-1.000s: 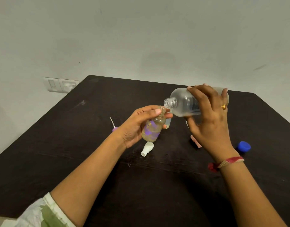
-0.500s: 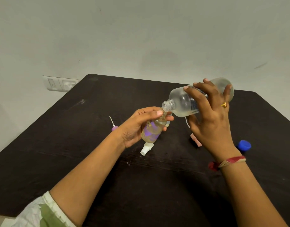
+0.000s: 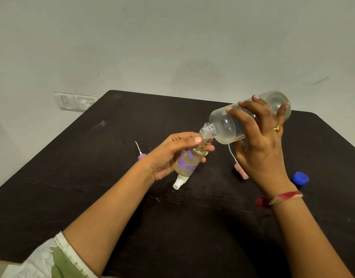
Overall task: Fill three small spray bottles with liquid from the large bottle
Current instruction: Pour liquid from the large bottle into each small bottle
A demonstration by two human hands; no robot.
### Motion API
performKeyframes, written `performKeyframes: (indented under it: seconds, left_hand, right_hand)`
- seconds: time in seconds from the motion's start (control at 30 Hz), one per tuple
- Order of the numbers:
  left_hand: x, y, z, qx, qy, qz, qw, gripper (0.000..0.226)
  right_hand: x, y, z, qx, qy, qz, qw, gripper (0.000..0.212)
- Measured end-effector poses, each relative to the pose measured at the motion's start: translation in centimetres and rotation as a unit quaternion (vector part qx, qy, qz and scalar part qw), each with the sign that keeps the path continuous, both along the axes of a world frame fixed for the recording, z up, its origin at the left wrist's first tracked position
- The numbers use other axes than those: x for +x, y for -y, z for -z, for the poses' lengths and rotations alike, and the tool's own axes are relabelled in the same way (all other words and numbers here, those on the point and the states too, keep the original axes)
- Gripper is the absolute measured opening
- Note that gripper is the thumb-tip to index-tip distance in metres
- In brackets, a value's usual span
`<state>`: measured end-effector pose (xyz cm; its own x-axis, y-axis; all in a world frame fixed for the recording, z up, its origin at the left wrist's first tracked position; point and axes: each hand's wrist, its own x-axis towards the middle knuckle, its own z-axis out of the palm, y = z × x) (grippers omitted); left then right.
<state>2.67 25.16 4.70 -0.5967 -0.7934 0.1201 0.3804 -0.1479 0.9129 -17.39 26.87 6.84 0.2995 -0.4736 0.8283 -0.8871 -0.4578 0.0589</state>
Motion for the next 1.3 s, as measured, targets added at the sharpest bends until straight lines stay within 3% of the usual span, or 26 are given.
performKeyframes:
  seconds: [1.0, 1.3]
  left_hand:
    - [-0.01, 0.21, 0.39, 0.006, 0.02, 0.013, 1.0, 0.051]
    - [0.08, 0.01, 0.19, 0.002, 0.021, 0.015, 1.0, 0.041]
  right_hand:
    - [-0.08, -0.01, -0.21, -0.033, -0.032, 0.016, 0.999, 0.068]
    - [-0.01, 0.04, -0.32, -0.049, -0.04, 0.018, 0.998, 0.065]
